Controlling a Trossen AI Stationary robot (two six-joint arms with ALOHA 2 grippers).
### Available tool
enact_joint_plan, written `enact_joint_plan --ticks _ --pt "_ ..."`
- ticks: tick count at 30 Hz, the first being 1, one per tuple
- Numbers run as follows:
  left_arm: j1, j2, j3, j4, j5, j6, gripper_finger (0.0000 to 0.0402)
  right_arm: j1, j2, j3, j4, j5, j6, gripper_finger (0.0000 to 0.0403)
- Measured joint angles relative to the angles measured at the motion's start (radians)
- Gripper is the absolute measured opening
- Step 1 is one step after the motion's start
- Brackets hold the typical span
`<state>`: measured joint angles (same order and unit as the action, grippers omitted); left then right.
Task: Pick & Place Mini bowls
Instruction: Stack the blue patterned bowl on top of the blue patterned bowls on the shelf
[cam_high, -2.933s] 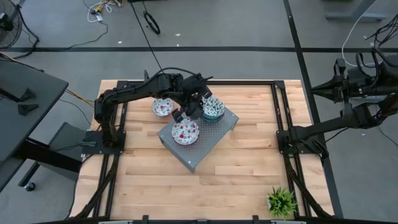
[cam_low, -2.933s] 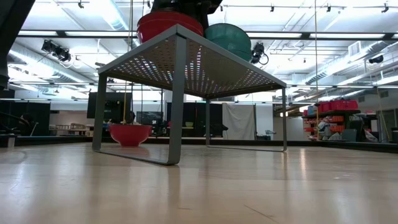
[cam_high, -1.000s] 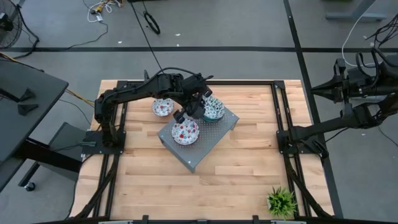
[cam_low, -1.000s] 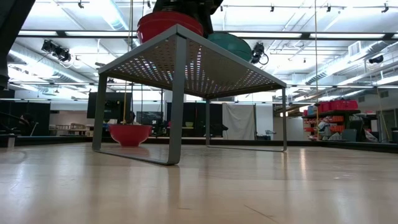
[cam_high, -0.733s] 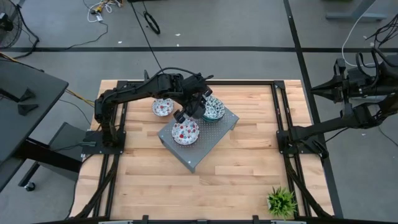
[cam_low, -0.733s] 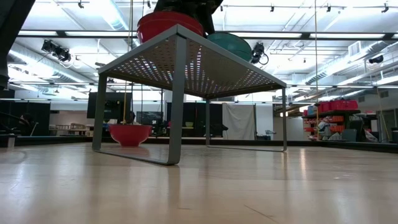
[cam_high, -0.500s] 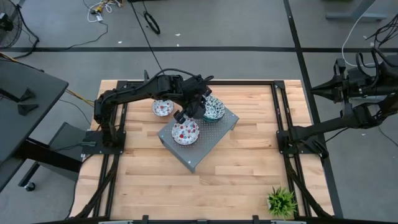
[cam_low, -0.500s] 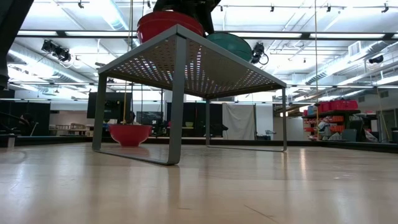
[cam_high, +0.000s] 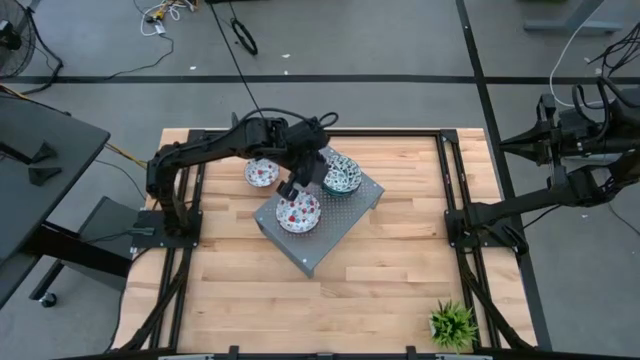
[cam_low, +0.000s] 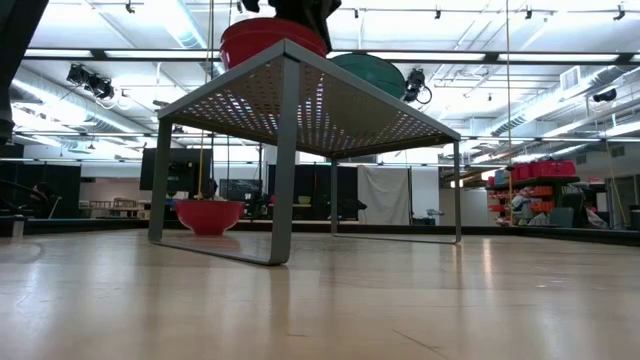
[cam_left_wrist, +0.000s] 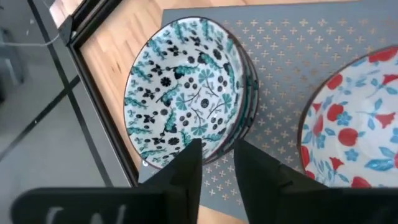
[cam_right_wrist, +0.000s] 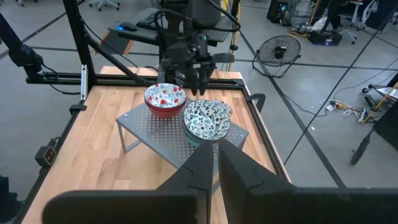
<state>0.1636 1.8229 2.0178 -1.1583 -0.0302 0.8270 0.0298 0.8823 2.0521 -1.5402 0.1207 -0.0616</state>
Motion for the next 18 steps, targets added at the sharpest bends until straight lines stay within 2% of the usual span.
enact_joint_plan --ticks 10,18 --pt "0.007 -0.022 0.0 0.027 0.051 -0.065 0.0008 0.0 0.0 0.0 0.0 0.0 0.0 0.0027" --pt "0.008 -0.032 0.0 0.08 0.105 -0.204 0.0004 0.0 0.0 0.0 0.0 0.0 0.0 0.0027"
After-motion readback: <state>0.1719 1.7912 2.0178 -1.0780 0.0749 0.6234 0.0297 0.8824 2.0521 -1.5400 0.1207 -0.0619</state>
